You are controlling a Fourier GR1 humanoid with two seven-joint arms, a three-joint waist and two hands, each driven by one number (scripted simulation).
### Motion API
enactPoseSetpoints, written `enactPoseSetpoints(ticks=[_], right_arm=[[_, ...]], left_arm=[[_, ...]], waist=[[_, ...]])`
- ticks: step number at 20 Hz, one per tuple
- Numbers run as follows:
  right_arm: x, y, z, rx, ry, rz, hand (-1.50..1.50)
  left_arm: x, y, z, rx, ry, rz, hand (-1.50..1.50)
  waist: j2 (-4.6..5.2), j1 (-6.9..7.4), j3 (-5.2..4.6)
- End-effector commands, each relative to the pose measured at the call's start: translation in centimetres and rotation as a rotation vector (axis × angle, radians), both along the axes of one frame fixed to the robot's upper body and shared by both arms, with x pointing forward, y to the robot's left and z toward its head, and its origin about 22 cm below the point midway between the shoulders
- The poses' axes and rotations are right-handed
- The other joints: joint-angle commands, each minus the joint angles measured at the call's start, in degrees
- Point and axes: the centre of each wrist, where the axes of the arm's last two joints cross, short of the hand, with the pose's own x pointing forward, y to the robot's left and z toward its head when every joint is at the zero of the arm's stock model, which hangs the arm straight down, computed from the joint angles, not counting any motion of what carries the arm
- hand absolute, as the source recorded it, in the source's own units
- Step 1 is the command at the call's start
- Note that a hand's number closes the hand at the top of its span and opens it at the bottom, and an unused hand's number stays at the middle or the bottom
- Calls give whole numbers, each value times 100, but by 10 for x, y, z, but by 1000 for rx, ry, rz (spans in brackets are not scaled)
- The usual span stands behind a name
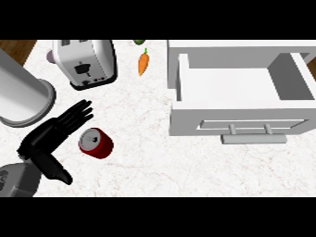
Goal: Pick up the can, place it into the drawer and close the drawer
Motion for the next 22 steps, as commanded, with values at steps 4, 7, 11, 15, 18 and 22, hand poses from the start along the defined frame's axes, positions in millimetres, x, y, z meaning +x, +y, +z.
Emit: enactPoseSetpoints(ticks=[4,7,11,15,18,22], right_arm=[[-2,3,5,6,4,10,-150],[-13,12,12,-5,-11,22,-150],[-5,-2,-10,13,-4,18,-150],[-8,-13,9,8,-9,1,-150],[4,3,7,19,-10,25,-150],[-7,-1,-7,14,-5,23,-150]], left_arm=[[12,24,-35,36,44,34,-150],[6,27,-51,26,39,53,-150],[13,16,-66,65,35,22,-150],[-4,19,-90,18,95,35,-150],[0,16,-95,27,101,22,-150],[4,12,-97,-32,110,22,-150]], waist=[[11,-35,-5],[7,-40,-5],[15,-41,-4],[13,-40,-6],[25,-45,-9],[19,-53,-6]])
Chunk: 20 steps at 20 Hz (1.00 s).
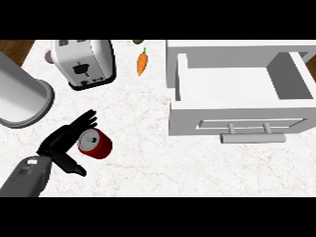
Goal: Pick up the can, place it into the drawer and close the drawer
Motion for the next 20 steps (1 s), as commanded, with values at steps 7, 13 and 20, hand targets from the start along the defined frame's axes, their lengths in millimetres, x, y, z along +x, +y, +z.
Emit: enactPoseSetpoints(ticks=[7,13,20], right_arm=[[-14,-4,4,-12,-3,3,-150],[-11,3,7,11,19,7,-150],[-1,-3,3,25,7,-3,-150]], left_arm=[[5,-15,-13,-120,44,-19,-150],[39,-53,6,-184,74,-108,150],[29,-48,2,-266,24,-192,150]], waist=[[6,-38,-1],[-12,14,4],[-11,41,5]])
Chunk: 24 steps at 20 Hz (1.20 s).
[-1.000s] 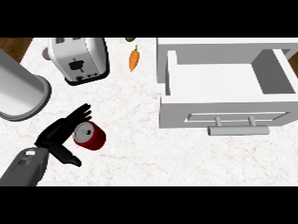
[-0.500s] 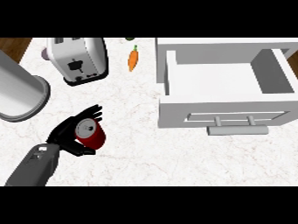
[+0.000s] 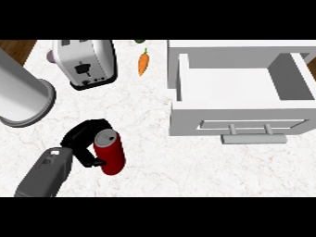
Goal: Pick up the can, place it into the drawer and close the drawer
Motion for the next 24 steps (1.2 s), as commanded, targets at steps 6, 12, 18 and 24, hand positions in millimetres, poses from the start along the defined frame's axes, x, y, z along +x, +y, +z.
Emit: enactPoseSetpoints(ticks=[6,12,18,24], right_arm=[[-15,1,-1,14,18,-14,-150],[-9,-3,12,-4,5,-40,-150],[-21,10,1,18,-4,-28,-150],[-19,5,-4,18,-21,-40,-150]], left_arm=[[10,-1,12,-152,-115,432,150],[13,-38,18,-148,-175,717,150],[29,-62,73,-146,-296,712,150],[27,-97,137,-122,-316,659,150]], waist=[[-45,87,12],[-57,147,15],[-72,92,16],[-58,69,13]])
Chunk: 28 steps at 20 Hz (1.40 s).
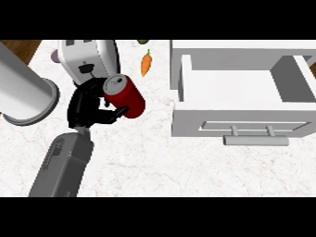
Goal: Pick up the can, place it into the drawer and close the drawer
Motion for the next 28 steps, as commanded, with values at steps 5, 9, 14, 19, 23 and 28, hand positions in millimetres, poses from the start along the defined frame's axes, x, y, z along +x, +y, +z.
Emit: enactPoseSetpoints(ticks=[5,9,14,19,23,28], right_arm=[[-6,4,-4,12,7,-11,-150],[-5,16,12,-11,-4,26,-150],[14,14,3,16,-11,20,-150],[5,-2,8,18,-23,12,-150],[18,7,6,38,-8,2,-150],[13,7,3,13,-19,35,-150]], left_arm=[[-3,-40,76,28,-41,14,150],[-2,-65,109,63,-48,20,150],[9,-80,134,90,-83,4,150],[14,-108,173,77,-73,-1,150],[33,-130,185,105,-78,-10,150],[45,-157,198,116,-70,10,150]], waist=[[32,-90,-4],[37,-97,-7],[51,-86,-7],[41,-139,-5],[60,-145,-7],[73,-231,-5]])
